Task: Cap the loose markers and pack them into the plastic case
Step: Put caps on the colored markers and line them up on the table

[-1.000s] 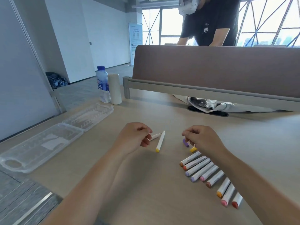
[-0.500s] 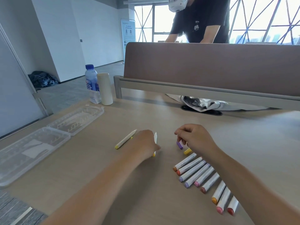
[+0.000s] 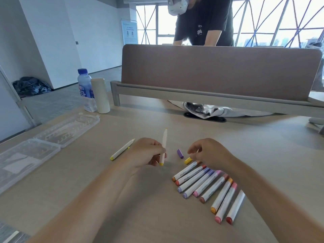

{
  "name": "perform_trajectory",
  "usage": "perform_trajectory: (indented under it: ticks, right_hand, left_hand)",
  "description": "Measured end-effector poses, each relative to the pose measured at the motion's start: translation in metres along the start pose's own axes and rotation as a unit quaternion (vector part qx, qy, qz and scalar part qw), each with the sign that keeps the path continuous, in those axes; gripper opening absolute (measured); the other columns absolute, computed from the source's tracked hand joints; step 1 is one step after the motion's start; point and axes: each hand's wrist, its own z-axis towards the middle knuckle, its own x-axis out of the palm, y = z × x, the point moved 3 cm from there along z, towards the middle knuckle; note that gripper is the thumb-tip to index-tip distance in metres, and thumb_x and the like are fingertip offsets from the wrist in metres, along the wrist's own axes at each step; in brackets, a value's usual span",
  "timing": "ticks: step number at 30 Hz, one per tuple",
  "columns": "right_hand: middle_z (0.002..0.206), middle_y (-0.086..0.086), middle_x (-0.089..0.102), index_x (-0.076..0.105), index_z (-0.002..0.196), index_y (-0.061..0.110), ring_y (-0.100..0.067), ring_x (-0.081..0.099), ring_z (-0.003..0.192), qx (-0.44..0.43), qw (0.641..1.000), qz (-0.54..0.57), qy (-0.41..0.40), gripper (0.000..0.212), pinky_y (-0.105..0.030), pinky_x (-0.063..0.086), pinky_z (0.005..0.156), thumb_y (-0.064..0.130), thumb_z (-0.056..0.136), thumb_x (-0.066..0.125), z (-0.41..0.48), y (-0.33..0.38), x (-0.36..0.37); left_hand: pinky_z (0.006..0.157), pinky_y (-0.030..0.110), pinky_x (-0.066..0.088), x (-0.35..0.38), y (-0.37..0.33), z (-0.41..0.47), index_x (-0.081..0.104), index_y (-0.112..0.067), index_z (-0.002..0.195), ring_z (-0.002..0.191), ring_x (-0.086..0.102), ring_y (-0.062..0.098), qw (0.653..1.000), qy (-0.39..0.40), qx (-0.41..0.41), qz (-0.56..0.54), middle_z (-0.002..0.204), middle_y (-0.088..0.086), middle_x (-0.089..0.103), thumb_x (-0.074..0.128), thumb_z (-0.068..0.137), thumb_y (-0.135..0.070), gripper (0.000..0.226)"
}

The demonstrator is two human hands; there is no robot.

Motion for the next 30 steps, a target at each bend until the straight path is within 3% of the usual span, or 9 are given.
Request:
perform_trajectory:
  ticks: [5,10,20,22,25,28,30]
  right_hand:
    - [0.088,0.015,0.066,0.071,0.098,0.030,-0.004,0.062,0.078,0.006,0.999,-0.034,0.012,0.009,-0.019,0.044,0.064,0.026,0.090,0.070,0.004,0.001,0.006]
    - [0.094,0.006,0.070,0.070,0.087,0.032,-0.011,0.064,0.081,0.018,0.993,-0.106,0.052,0.005,-0.023,0.048,0.069,0.034,0.087,0.074,0.011,0.011,0.007]
    - [0.088,0.006,0.067,0.064,0.084,0.027,-0.011,0.062,0.077,-0.003,0.995,-0.087,0.043,0.012,-0.022,0.044,0.061,0.033,0.088,0.074,0.010,0.013,0.002]
    - [0.090,0.008,0.066,0.064,0.088,0.027,-0.009,0.061,0.082,-0.024,0.999,-0.045,0.002,0.009,-0.022,0.043,0.064,0.032,0.089,0.072,0.003,0.016,-0.009]
    - [0.086,0.007,0.072,0.070,0.097,0.027,-0.009,0.063,0.077,-0.036,0.988,0.139,-0.057,0.010,-0.021,0.046,0.065,0.021,0.090,0.071,-0.007,0.018,-0.023]
    - [0.083,0.001,0.075,0.072,0.107,0.030,-0.009,0.059,0.069,-0.026,0.964,0.259,-0.052,0.027,-0.022,0.048,0.064,0.009,0.094,0.063,-0.016,0.017,-0.025]
    - [0.084,-0.002,0.075,0.074,0.107,0.026,-0.013,0.061,0.072,-0.015,0.950,0.308,-0.045,0.025,-0.028,0.050,0.068,0.008,0.095,0.062,-0.020,0.019,-0.022]
  left_hand:
    - [0.052,0.025,0.049,0.002,-0.002,-0.013,0.060,-0.004,0.087,0.061,0.060,0.018,0.994,0.039,0.009,-0.102,0.081,0.014,0.072,0.061,0.089,0.001,0.006]
    - [0.058,0.026,0.053,0.002,-0.002,-0.018,0.065,-0.005,0.101,0.064,0.063,0.015,0.991,0.052,0.025,-0.122,0.080,0.008,0.072,0.062,0.091,0.000,0.011]
    - [0.060,0.029,0.055,-0.006,0.003,-0.021,0.065,-0.005,0.096,0.067,0.064,0.020,0.990,0.043,0.019,-0.132,0.084,0.012,0.071,0.064,0.092,-0.009,0.006]
    - [0.060,0.029,0.055,-0.008,0.004,-0.021,0.064,-0.006,0.095,0.068,0.064,0.021,0.991,0.042,0.016,-0.129,0.083,0.012,0.070,0.065,0.092,-0.009,0.005]
    - [0.060,0.030,0.056,-0.007,0.006,-0.020,0.064,-0.005,0.097,0.072,0.064,0.025,0.991,0.045,0.015,-0.123,0.085,0.014,0.068,0.066,0.090,-0.008,0.007]
    - [0.061,0.031,0.056,-0.002,0.008,-0.020,0.065,-0.005,0.097,0.071,0.066,0.026,0.995,0.055,0.019,-0.081,0.086,0.016,0.069,0.067,0.090,-0.008,0.008]
    - [0.061,0.031,0.055,0.004,0.008,-0.022,0.066,-0.006,0.094,0.070,0.067,0.025,0.997,0.062,0.023,-0.039,0.086,0.016,0.072,0.067,0.089,-0.007,0.005]
